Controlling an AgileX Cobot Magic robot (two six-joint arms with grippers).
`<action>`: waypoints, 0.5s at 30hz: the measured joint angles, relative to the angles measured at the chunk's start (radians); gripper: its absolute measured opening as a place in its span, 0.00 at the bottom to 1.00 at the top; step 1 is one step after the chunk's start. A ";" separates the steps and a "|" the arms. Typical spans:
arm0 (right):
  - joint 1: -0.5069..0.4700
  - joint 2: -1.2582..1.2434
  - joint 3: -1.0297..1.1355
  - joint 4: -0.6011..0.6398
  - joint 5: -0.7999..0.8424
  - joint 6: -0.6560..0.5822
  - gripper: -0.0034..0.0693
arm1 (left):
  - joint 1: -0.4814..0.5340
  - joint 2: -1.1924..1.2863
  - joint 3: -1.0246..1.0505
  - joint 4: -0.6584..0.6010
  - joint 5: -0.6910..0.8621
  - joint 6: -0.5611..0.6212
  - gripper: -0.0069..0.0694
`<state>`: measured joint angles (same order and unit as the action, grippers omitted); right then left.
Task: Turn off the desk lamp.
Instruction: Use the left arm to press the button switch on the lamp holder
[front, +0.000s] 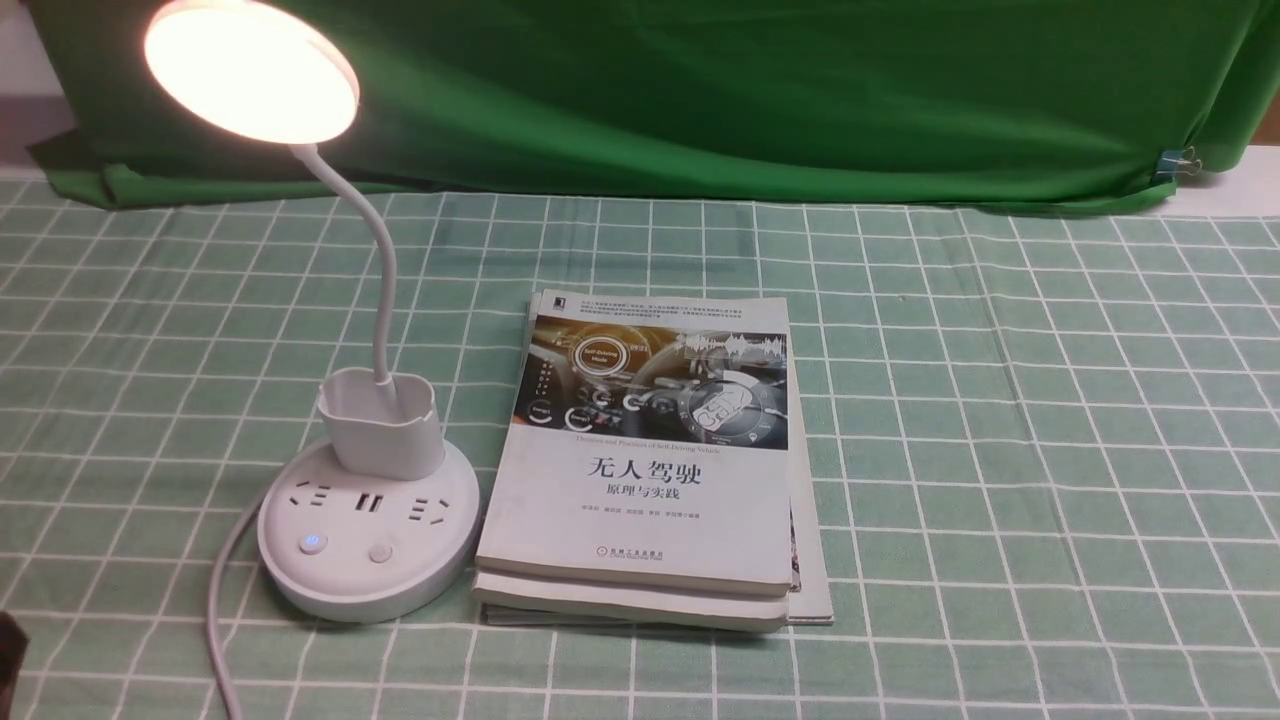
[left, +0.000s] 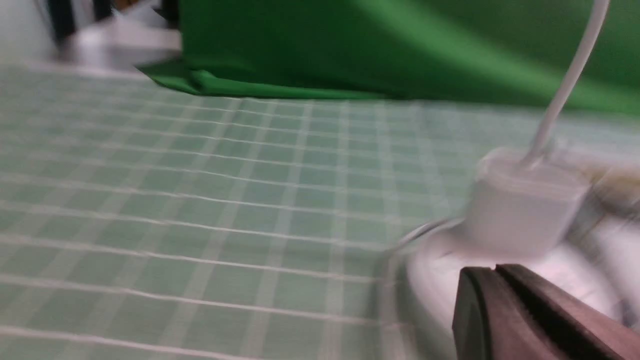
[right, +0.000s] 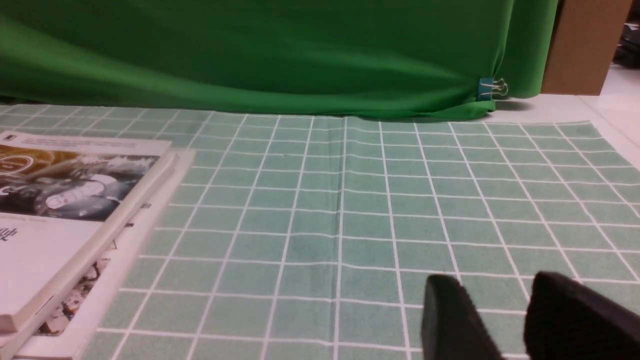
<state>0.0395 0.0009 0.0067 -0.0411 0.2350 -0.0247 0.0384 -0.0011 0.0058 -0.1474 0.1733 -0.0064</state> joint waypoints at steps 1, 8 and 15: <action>0.000 0.000 0.000 0.000 0.000 0.000 0.38 | 0.000 0.000 0.000 -0.040 -0.008 -0.007 0.09; 0.000 0.000 0.000 0.000 0.000 0.000 0.38 | 0.000 0.000 0.000 -0.479 -0.110 -0.030 0.09; 0.000 0.000 0.000 0.000 0.000 0.000 0.38 | 0.000 0.000 -0.019 -0.536 -0.115 -0.031 0.09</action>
<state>0.0395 0.0009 0.0067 -0.0411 0.2350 -0.0247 0.0384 -0.0011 -0.0135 -0.6836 0.0580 -0.0372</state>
